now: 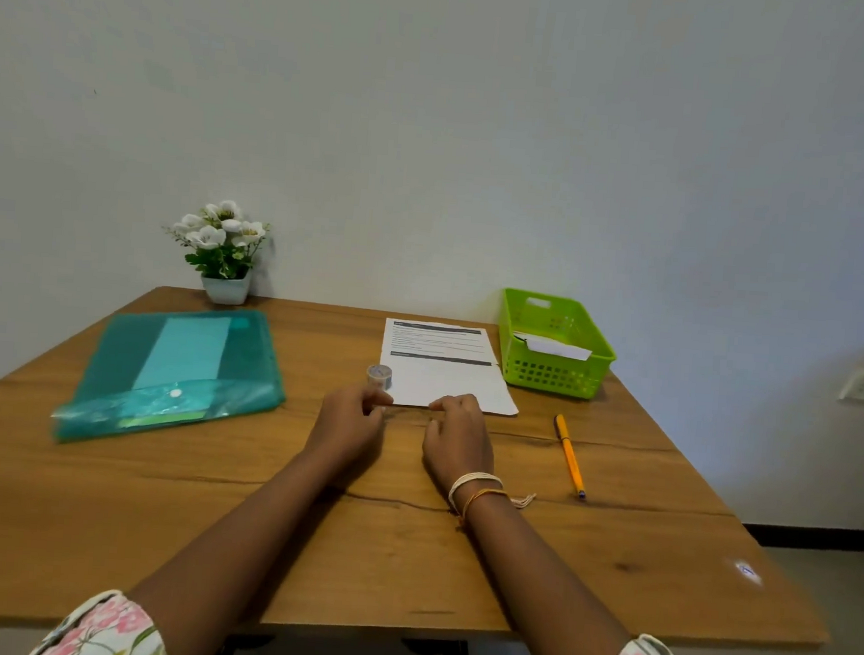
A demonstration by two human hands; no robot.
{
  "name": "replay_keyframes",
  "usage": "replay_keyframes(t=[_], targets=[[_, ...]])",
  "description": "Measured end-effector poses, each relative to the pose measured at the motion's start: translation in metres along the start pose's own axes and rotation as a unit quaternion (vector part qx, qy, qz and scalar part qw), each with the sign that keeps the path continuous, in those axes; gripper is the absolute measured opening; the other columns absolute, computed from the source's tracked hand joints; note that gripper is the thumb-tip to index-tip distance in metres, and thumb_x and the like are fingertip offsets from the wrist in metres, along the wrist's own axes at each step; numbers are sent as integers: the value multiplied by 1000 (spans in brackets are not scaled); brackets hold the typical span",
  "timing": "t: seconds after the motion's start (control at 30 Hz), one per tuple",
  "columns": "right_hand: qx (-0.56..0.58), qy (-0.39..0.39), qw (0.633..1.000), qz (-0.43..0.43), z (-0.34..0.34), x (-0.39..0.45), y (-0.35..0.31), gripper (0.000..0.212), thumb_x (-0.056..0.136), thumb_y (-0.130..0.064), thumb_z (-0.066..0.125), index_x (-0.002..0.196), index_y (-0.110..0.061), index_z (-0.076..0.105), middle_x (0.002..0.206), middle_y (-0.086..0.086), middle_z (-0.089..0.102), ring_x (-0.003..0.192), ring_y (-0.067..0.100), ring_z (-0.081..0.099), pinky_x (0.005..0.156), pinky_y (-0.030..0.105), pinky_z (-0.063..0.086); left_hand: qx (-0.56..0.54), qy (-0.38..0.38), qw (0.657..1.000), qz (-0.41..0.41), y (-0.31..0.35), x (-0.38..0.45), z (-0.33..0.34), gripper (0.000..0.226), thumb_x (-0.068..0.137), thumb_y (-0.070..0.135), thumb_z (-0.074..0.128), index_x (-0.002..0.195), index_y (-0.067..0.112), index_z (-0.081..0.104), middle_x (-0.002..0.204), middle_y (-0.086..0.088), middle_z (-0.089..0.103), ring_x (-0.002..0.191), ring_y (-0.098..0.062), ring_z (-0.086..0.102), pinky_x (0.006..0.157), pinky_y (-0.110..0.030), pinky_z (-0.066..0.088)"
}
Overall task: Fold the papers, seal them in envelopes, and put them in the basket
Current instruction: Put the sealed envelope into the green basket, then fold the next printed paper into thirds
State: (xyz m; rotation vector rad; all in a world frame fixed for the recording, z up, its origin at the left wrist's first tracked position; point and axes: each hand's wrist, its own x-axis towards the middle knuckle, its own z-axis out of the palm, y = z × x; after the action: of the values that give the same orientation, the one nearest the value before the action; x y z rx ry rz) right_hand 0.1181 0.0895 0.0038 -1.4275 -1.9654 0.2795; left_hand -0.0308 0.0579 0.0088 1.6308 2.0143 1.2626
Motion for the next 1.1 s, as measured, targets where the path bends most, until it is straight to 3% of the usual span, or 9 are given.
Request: replay_keyframes(t=[0.17, 0.4, 0.53, 0.7, 0.9, 1.1], targets=[[-59, 4, 997, -54, 8, 5, 1, 25, 90, -16, 56, 115, -16, 62, 116, 5, 56, 106, 20, 54, 85, 29, 49, -3, 9, 1000, -7, -10, 2, 0, 19, 85, 9, 64, 100, 15, 74, 101, -1, 71, 88, -8, 57, 79, -20, 42], [-76, -14, 996, -52, 15, 26, 8, 32, 94, -23, 52, 125, -16, 58, 127, 4, 59, 115, 20, 54, 98, 33, 44, 9, 80, 996, -47, -19, 26, 5, 24, 86, 11, 60, 109, 17, 64, 112, -6, 62, 98, -17, 58, 81, -31, 51], [-63, -46, 996, -48, 18, 33, 13, 29, 96, -25, 47, 120, -18, 63, 122, 2, 65, 114, 20, 57, 97, 34, 44, 29, 62, 997, -48, -20, 42, 9, 41, 87, 23, 64, 127, 22, 55, 125, -3, 58, 108, -19, 57, 86, -37, 52], [-64, -34, 996, -48, 20, 34, 19, 30, 94, -35, 52, 117, -22, 65, 120, -1, 65, 111, 18, 57, 94, 34, 45, 83, 24, 996, 25, -26, 51, 15, 33, 86, 29, 65, 119, 31, 63, 118, 4, 64, 108, -16, 56, 80, -32, 49], [-102, -31, 994, -17, 16, 31, 21, 47, 83, -61, 54, 119, -30, 63, 112, 1, 54, 107, 20, 49, 90, 35, 45, 96, 107, 989, -40, -34, 55, 15, 29, 90, 19, 63, 119, 20, 65, 115, -2, 66, 101, -17, 59, 75, -25, 45], [-103, -21, 992, -72, 9, 27, 16, 24, 91, -37, 54, 106, -27, 70, 103, 1, 61, 97, 19, 55, 83, 33, 44, 89, 161, 978, -99, -44, 54, 2, 29, 88, 16, 63, 116, 24, 64, 112, 0, 64, 103, -17, 57, 83, -36, 53]])
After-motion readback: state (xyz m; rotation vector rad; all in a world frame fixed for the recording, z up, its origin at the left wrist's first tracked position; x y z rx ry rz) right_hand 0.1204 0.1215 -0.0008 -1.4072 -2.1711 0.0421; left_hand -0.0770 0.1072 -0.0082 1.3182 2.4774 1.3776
